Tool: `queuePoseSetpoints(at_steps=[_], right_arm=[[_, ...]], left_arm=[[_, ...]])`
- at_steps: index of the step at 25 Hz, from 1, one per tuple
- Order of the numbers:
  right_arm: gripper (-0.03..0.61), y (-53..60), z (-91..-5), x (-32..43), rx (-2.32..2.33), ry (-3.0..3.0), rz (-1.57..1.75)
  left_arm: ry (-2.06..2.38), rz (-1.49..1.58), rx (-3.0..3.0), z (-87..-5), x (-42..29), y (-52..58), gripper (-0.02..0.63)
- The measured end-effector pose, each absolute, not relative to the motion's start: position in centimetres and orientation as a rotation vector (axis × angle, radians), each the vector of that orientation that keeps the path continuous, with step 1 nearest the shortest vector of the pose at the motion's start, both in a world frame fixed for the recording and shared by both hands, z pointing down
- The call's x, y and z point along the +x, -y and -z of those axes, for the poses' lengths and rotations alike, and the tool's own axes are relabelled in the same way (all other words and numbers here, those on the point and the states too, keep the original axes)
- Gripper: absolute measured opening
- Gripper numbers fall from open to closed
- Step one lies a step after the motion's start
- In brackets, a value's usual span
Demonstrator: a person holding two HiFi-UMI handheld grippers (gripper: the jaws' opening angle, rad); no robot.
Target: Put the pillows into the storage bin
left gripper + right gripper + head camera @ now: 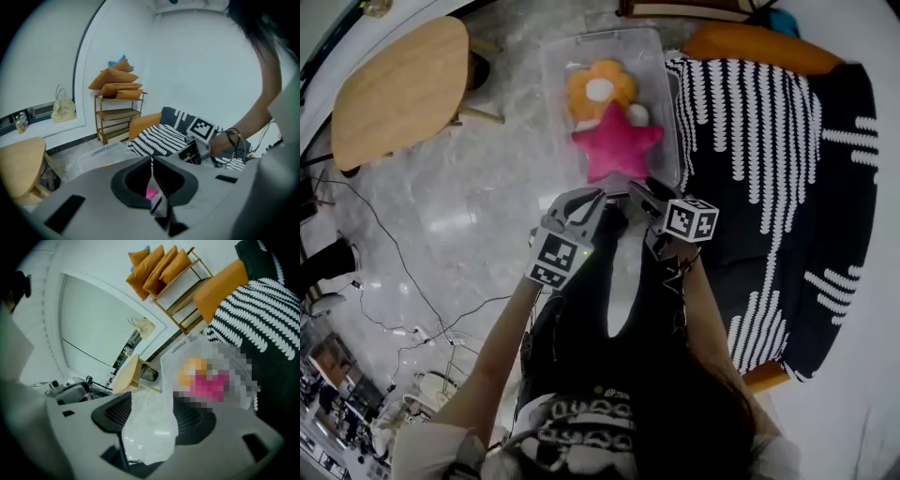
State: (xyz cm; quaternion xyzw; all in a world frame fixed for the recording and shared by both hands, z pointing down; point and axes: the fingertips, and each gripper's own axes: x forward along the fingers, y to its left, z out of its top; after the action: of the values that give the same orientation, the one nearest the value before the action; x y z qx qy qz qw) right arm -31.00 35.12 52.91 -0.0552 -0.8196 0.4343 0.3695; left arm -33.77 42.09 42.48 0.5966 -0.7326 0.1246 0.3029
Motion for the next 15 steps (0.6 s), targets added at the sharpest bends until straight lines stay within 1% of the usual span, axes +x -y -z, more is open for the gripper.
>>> queuePoseSetpoints(at_steps=[7, 12, 15], right_arm=[[0.255, -33.0, -43.5, -28.7, 0.048, 2.277, -1.205], [0.239, -31.0, -37.0, -24.1, 0.231, 2.384, -1.282], [0.233, -29.7, -34.2, -20.6, 0.36, 2.436, -1.297]], left_arm=[[1.866, -0.397, 1.765, -38.7, -34.8, -40.1, 0.012], [1.798, -0.493, 1.917, -35.1, -33.0, -38.3, 0.012], [1.77, -0.496, 1.988, -33.5, -31.8, -35.9, 0.012]])
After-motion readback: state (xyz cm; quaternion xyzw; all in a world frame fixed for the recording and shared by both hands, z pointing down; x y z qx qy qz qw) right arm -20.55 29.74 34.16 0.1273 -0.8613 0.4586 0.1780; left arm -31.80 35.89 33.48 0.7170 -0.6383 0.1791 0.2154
